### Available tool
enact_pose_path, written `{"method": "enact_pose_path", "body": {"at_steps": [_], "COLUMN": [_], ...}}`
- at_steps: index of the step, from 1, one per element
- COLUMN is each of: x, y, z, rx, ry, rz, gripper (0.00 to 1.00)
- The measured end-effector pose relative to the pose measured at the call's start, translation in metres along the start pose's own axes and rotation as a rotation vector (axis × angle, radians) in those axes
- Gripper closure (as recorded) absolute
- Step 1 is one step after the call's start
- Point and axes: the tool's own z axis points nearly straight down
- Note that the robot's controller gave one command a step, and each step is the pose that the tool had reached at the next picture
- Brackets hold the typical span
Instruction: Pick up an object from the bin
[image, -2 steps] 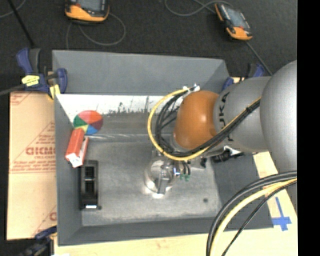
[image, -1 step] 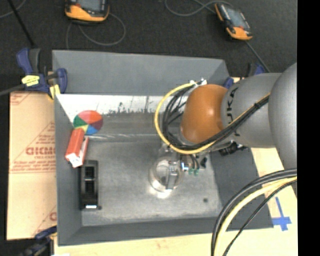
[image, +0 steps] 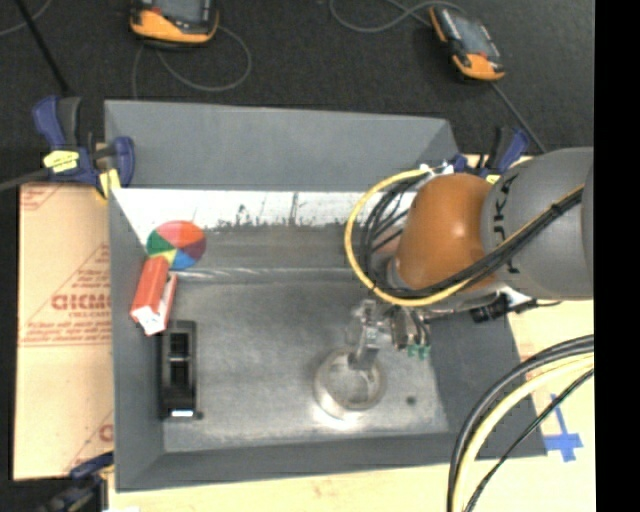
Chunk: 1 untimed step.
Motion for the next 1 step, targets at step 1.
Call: {"method": "enact_pose_path", "body": {"at_steps": [1], "x": [0.0000], "y": [0.0000], "z": [0.0000], "rx": [0.000], "ry": [0.000], "rz": [0.000], "gripper": [1.00]}}
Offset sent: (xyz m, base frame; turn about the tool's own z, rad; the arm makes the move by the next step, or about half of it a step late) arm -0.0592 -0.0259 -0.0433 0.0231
